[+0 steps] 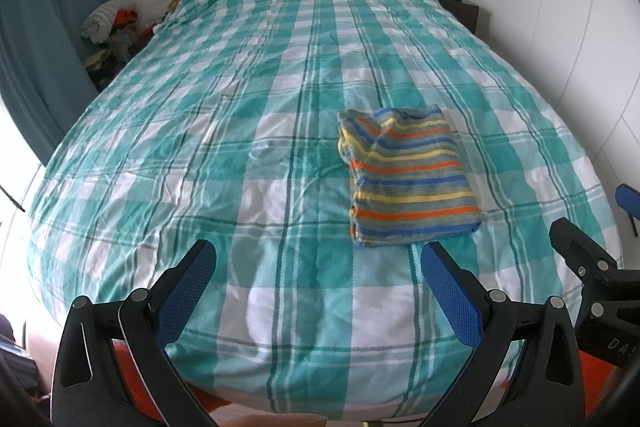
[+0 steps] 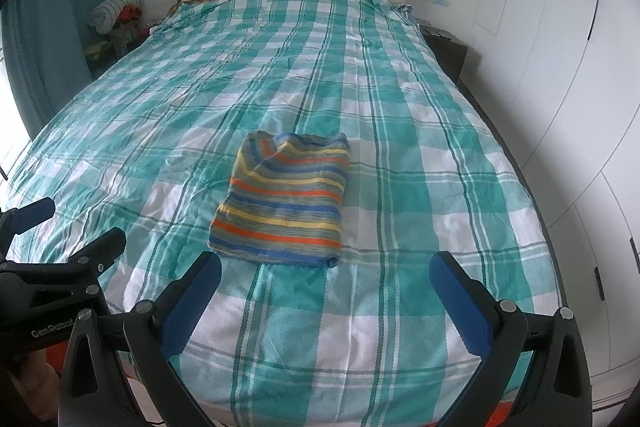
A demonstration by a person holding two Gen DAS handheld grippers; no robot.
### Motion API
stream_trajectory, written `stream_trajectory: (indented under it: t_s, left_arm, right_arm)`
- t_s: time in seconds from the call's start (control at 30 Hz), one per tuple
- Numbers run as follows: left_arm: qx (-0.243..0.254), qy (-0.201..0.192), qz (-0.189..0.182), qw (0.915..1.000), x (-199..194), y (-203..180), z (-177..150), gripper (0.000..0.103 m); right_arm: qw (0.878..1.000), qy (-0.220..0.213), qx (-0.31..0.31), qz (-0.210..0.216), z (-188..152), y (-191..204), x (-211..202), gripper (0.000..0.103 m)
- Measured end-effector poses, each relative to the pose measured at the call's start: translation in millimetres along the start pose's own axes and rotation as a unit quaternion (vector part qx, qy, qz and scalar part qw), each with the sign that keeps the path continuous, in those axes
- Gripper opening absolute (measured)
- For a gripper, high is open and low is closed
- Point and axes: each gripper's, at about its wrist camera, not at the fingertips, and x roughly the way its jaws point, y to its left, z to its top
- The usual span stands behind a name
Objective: Fold small clothes
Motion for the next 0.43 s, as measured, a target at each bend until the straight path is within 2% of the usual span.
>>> stream_trajectory:
  t_s: [0.43]
  left_arm:
    - [0.011,-0.007,-0.018,0.9998,5.0,0.0,2.0,0.102]
  right_arm:
    - [1.000,0.003,0.004,0.000,0.4,-2.4,4.5,0.103]
